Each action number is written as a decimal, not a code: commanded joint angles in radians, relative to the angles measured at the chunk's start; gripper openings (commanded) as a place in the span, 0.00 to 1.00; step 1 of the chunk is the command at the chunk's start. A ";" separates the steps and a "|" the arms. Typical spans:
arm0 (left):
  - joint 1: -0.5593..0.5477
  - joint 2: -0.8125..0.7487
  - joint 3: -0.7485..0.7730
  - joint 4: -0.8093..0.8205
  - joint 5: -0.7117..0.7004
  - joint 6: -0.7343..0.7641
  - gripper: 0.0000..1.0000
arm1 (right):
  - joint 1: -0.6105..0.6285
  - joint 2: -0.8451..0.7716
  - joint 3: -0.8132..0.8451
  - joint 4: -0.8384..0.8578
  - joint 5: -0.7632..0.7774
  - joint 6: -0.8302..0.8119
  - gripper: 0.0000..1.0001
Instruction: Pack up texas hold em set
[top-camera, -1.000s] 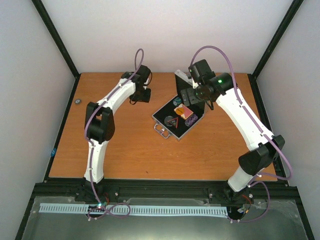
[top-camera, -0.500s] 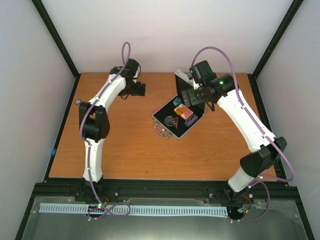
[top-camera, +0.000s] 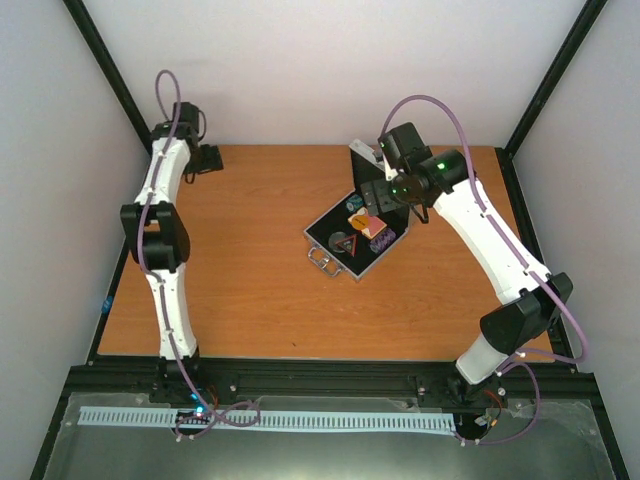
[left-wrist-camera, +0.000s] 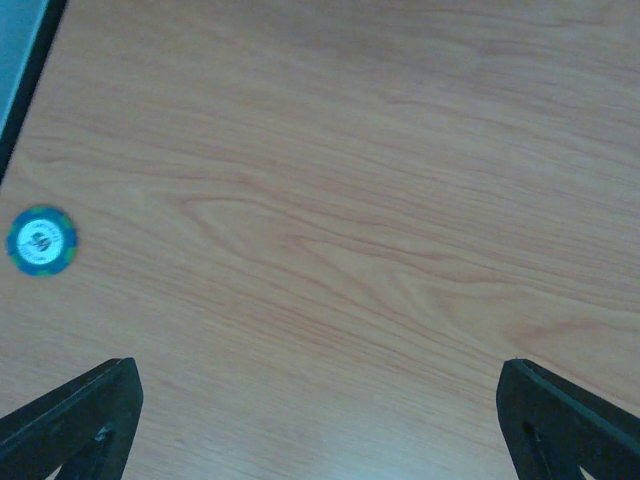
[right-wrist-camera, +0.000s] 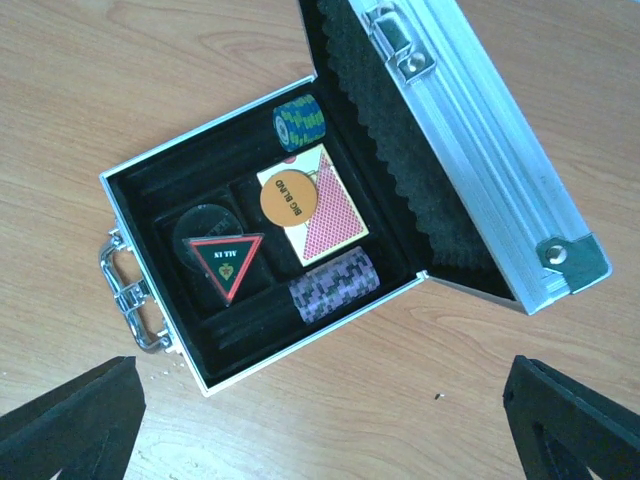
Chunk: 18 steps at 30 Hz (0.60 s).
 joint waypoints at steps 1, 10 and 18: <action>0.109 0.042 0.034 0.002 0.039 -0.018 1.00 | -0.009 -0.006 -0.025 0.017 -0.019 0.015 1.00; 0.265 0.099 0.049 0.038 0.216 0.025 0.96 | -0.009 0.005 -0.106 0.054 -0.055 0.039 1.00; 0.340 0.171 0.114 0.037 0.247 0.101 0.96 | -0.008 -0.029 -0.215 0.132 -0.099 0.051 1.00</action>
